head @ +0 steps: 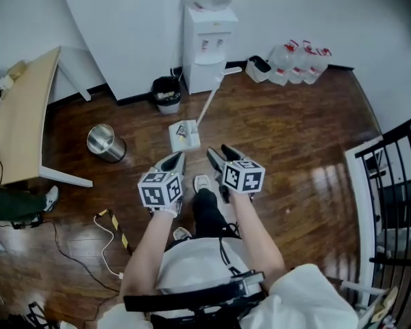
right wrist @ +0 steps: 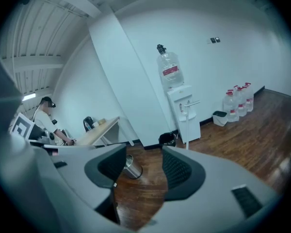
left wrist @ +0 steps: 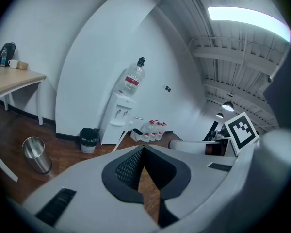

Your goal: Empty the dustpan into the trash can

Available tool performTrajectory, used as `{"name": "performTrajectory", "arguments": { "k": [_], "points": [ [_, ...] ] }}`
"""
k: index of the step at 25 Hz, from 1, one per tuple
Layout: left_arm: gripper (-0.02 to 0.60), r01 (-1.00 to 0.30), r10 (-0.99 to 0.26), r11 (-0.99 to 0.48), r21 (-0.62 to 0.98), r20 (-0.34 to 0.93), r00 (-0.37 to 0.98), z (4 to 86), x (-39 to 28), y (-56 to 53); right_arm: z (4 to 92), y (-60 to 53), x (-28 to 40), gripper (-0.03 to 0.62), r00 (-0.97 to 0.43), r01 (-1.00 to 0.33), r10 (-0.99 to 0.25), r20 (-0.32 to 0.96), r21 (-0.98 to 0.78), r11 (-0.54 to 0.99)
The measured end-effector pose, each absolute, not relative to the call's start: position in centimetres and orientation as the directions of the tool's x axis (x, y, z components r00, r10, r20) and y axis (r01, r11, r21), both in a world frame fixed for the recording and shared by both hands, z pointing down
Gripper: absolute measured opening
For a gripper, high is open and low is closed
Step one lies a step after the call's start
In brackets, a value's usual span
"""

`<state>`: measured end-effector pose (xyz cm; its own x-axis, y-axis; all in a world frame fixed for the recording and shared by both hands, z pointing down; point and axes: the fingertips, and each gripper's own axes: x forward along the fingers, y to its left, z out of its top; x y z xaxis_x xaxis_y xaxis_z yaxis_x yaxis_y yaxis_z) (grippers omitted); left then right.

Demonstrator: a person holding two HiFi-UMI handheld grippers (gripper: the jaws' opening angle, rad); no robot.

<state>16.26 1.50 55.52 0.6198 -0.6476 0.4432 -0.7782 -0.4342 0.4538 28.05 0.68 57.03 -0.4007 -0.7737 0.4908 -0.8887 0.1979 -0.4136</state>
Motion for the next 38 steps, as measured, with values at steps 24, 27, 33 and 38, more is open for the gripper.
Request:
{"name": "performTrajectory", "arguments": {
  "k": [24, 27, 33, 38],
  "points": [
    [-0.002, -0.777, -0.582, -0.372, 0.508, 0.524, 0.622, 62.8, 27.9, -26.3, 69.4, -33.3, 40.3, 0.262, -0.326, -0.929, -0.759, 0.563, -0.338, 0.148],
    [-0.002, -0.782, -0.585, -0.354, 0.513, 0.531, 0.613, 63.4, 27.8, -28.0, 71.0, -35.4, 40.8, 0.262, -0.314, -0.931, -0.759, 0.570, -0.341, 0.129],
    [-0.002, -0.789, -0.581, -0.325, 0.522, 0.548, 0.602, 64.6, 27.5, -29.8, 72.9, -38.3, 40.7, 0.262, -0.316, -0.925, -0.765, 0.561, -0.360, 0.118],
    [-0.002, -0.796, -0.575, -0.303, 0.524, 0.565, 0.591, 65.8, 27.0, -30.6, 73.9, -40.4, 40.8, 0.243, -0.313, -0.920, -0.782, 0.540, -0.376, 0.108]
  ]
}}
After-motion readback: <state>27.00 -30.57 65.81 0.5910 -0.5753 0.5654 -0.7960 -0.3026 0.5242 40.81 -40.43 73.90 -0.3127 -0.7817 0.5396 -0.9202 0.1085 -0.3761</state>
